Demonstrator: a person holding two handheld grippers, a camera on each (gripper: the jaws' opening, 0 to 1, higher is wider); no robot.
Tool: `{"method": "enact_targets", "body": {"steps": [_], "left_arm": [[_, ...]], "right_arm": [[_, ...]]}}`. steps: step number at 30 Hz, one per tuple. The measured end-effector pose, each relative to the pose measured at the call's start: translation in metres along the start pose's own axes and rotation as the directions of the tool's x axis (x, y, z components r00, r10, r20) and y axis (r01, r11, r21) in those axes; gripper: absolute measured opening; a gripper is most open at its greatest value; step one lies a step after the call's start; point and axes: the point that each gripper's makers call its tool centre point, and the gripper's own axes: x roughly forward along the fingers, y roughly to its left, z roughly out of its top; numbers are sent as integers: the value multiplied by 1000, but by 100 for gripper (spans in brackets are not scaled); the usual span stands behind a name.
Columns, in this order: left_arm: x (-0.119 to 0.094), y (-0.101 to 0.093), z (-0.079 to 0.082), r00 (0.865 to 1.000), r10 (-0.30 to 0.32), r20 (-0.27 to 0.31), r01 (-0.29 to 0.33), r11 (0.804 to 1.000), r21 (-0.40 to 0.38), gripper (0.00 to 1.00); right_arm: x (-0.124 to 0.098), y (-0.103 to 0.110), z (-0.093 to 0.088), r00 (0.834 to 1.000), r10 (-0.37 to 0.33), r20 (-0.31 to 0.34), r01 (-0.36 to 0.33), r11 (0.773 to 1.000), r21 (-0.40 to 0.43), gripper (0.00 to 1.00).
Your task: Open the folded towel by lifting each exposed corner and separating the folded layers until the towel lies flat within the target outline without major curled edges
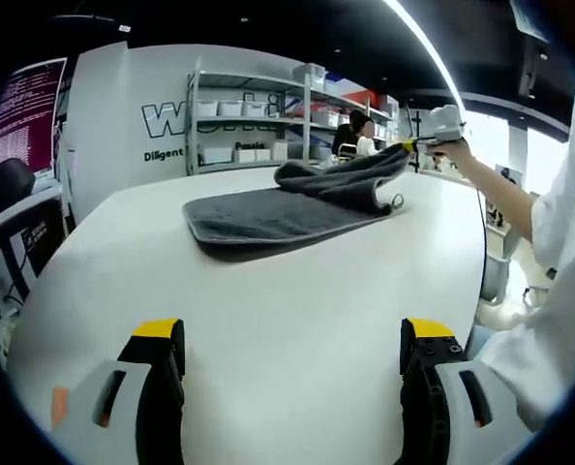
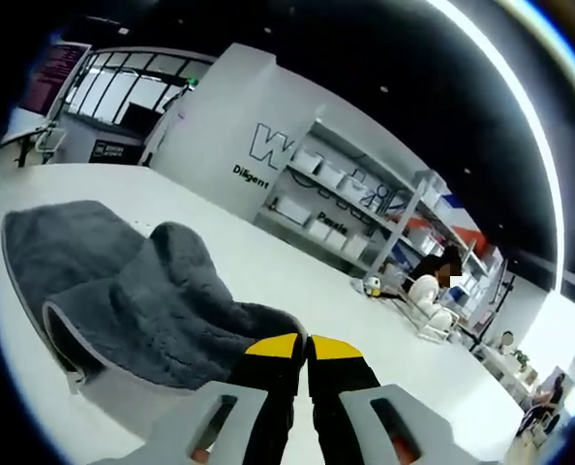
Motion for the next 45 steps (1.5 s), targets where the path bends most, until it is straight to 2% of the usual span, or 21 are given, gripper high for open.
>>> {"method": "enact_targets", "body": {"steps": [17, 35, 45], "left_arm": [[3, -4, 2, 1000, -7, -12, 7, 1000, 15, 91], [10, -19, 8, 999, -32, -21, 33, 999, 42, 91], [15, -25, 12, 999, -43, -19, 44, 998, 53, 91]], "right_arm": [[-3, -16, -17, 999, -21, -38, 22, 1000, 14, 0], [-10, -40, -48, 995, -41, -86, 45, 998, 38, 0], [-19, -61, -61, 992, -65, -109, 70, 997, 45, 0]]}}
